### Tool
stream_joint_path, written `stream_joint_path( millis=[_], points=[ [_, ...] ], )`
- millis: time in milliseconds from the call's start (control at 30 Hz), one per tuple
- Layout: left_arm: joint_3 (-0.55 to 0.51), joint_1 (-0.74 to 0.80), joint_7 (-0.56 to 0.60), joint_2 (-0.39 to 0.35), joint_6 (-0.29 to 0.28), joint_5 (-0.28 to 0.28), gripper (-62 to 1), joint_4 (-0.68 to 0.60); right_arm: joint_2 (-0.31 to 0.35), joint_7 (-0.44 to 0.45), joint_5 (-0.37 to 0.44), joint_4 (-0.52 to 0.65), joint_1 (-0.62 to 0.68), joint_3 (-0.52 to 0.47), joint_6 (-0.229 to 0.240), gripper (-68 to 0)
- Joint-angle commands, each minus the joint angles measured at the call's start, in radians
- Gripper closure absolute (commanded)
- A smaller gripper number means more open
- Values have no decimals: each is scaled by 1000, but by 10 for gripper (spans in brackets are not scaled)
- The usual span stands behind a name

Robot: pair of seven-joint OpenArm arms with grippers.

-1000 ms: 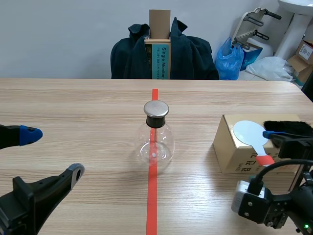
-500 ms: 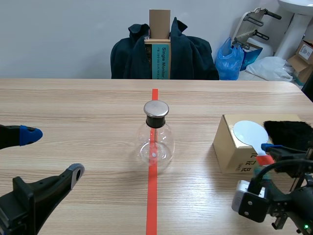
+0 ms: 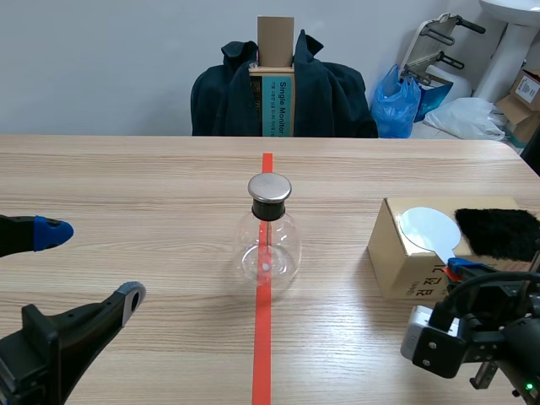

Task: Do the electroscope experiment.
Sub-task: 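Pick up the white charging plate, then bring the plate to the electroscope and point at the metal foil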

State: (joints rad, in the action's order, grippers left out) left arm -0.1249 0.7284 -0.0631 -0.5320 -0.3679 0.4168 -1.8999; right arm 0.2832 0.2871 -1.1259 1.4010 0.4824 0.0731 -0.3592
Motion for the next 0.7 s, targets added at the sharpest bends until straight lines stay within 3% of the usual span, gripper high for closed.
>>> stream_joint_path(
  millis=[0,133,267,433,533,667],
  points=[
    [1,0,14,4,-2,6,-623,-12,13,-4,5,24,3,-6,-10,-17],
    [1,0,-1,-18,-1,2,-604,-12,13,-4,12,63,5,-17,-73,-17],
    [1,-1,-21,-83,-1,3,-392,-12,13,-3,32,136,14,-40,-113,-17],
    [1,-85,-93,-137,-26,12,-33,37,14,3,57,283,63,-83,-128,-17],
    [2,-170,-90,-139,-93,36,-27,121,13,17,87,381,104,-113,-144,-17],
    [45,-306,-27,-135,-190,70,-27,282,13,52,158,462,125,-144,-204,-17]
  ],
)
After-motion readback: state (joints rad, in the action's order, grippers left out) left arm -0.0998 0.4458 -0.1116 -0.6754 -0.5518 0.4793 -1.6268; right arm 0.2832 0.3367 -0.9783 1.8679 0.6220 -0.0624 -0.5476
